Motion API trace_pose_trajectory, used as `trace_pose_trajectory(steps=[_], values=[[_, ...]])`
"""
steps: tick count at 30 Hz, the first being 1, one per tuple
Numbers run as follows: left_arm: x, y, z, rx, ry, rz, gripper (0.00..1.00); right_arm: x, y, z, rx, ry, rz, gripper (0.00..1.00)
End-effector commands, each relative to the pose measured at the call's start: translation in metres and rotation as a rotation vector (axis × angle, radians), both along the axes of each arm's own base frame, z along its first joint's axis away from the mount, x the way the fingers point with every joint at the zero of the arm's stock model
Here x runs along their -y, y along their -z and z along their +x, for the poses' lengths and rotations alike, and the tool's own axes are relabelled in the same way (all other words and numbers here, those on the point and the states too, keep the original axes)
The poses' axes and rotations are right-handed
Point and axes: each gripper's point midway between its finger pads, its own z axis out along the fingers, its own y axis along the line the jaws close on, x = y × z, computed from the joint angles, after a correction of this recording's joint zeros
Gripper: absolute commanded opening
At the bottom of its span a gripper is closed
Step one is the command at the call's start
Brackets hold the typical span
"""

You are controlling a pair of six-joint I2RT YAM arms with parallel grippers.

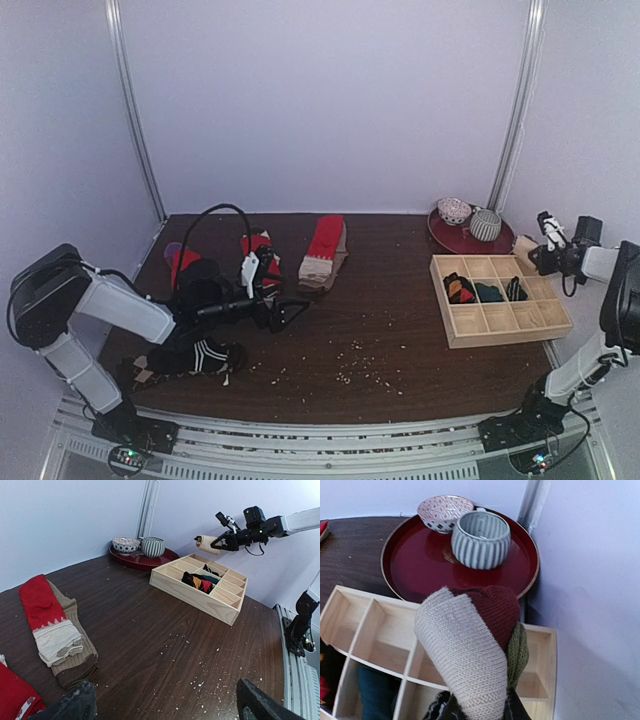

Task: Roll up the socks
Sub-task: Place a pair of socks in the storage box.

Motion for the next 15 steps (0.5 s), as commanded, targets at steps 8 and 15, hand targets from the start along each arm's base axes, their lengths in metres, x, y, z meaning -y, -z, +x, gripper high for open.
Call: trace_pose_trajectory(steps=[8, 15], values=[[0.007, -0.023, 0.007, 0.042, 0.01, -0.053, 0.95, -0.102, 0.016, 0.053, -0.082, -0.284, 0.005, 0.0], [0.009, -0.02, 0.007, 0.034, 0.018, -0.04, 0.94, -0.113, 0.044, 0.055, -0.21, -0.287, -0.074, 0.0]])
